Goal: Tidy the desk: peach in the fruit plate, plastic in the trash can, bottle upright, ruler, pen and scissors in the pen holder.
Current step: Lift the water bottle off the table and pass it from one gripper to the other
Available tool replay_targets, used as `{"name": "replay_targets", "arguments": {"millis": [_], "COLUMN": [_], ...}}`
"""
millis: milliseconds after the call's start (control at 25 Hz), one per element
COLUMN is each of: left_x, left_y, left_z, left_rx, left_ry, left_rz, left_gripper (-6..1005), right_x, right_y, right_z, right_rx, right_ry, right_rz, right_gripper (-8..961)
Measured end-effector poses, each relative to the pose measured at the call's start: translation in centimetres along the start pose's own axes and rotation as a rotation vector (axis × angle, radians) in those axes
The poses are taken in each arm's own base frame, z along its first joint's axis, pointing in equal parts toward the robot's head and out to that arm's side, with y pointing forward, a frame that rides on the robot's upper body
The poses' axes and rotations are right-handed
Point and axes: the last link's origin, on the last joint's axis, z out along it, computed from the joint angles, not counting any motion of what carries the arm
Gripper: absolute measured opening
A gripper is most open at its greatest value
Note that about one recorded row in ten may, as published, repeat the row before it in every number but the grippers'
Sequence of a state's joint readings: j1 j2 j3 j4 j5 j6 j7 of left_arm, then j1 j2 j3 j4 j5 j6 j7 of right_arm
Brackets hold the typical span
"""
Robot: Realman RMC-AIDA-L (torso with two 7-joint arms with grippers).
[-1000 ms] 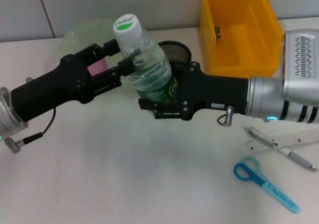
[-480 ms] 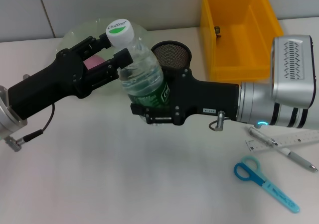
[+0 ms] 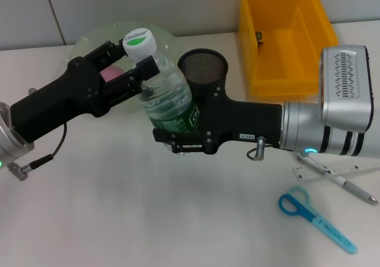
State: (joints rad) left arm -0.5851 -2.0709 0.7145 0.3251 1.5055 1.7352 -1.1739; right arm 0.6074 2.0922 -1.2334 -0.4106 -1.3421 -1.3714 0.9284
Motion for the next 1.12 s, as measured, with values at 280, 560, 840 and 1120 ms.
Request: {"name": "replay_targets", "arguments": {"millis": [280, 560, 840, 1120], "left_x": [-0.01, -0.21, -0.20, -0.13], "left_y": [0.23, 0.35, 0.41, 0.57], "left_z": [0.18, 0.51, 0.56, 0.50], "left_rx": [-0.015, -0.022, -0.028, -0.039], "left_ry": [0.008, 0.012, 0.011, 0.015], "left_rz": [0.010, 0.012, 0.015, 0.026], "left_gripper": [727, 727, 726, 725], "right_x": [0.11, -0.05, -0.07, 0.00], "right_y": [0.15, 0.22, 0.41, 0.38], "right_z": [-0.01, 0.12, 0.36, 0.37], "right_rx": [-0.004, -0.013, -0.028, -0.025], "right_ry": [-0.002, -0.010, -0.010, -0.006], "right_rz": [0.013, 0.017, 0.020, 0.021], "right_gripper": [768, 768, 769, 769]}}
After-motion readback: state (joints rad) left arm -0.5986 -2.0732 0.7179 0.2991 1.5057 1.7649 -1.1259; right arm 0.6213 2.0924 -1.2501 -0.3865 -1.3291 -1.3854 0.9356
